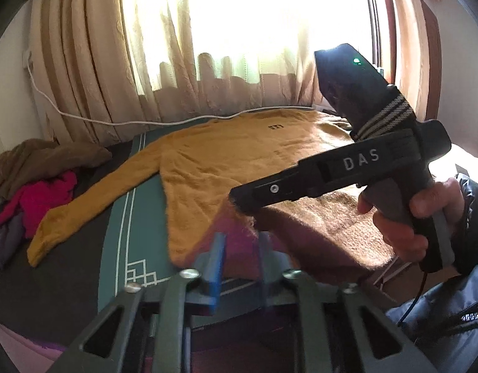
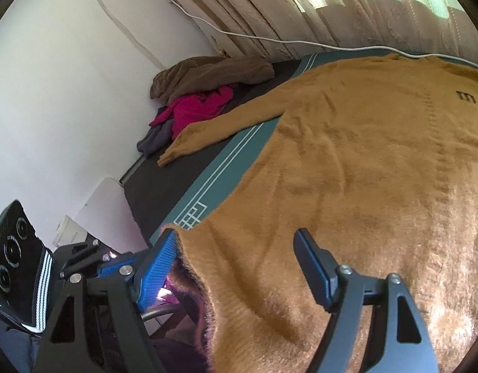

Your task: Fold clothes

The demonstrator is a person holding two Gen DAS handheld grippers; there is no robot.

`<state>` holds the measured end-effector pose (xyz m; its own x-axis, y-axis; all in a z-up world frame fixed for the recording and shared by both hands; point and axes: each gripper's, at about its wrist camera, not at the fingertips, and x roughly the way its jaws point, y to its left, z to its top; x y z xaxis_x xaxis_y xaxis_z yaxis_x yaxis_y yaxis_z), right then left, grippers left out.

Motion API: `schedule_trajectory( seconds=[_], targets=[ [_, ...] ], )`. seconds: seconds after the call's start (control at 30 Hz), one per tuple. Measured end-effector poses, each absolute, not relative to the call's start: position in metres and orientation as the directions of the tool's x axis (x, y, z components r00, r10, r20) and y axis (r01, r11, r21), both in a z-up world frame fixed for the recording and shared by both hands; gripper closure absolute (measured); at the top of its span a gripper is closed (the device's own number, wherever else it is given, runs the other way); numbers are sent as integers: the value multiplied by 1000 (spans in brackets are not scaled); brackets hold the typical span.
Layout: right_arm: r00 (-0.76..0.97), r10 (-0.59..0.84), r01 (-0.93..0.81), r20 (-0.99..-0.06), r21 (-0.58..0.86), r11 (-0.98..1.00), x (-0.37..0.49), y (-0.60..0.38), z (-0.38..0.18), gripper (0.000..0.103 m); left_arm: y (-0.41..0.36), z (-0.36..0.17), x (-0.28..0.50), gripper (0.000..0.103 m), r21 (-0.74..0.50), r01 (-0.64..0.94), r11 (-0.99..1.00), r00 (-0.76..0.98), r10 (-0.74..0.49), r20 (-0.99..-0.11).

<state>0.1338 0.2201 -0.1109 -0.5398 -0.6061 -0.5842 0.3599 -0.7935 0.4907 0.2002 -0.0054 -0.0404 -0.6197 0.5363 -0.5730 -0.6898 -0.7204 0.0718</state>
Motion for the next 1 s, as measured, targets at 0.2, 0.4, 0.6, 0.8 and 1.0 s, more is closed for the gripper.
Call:
schedule_trajectory(
  seconds=[0.2,0.4,0.6,0.8,1.0],
  targets=[
    [-536,-616,373,-577,493,-786,148,224,-116,23,-7,-35,197,38,60,-655,-753,-651,523,-550],
    [-545,-616,371,-569,495,-786,156,227,-114,23,-4,-53,172,39,20,-604,-797,-630,462,-625],
    [-580,-573,369,-579,440,-819,176,236,-117,23,-12,-67,156,67,15,-548,-836,-623,396,-674],
    [-661,-425,328,-618,272,-905,228,270,-102,23,-15,-81,164,67,54,-597,-800,-594,396,-701],
    [-696,-192,276,-692,-10,-961,320,295,-120,23,-6,-81,165,67,97,-599,-795,-627,390,-674]
  ],
)
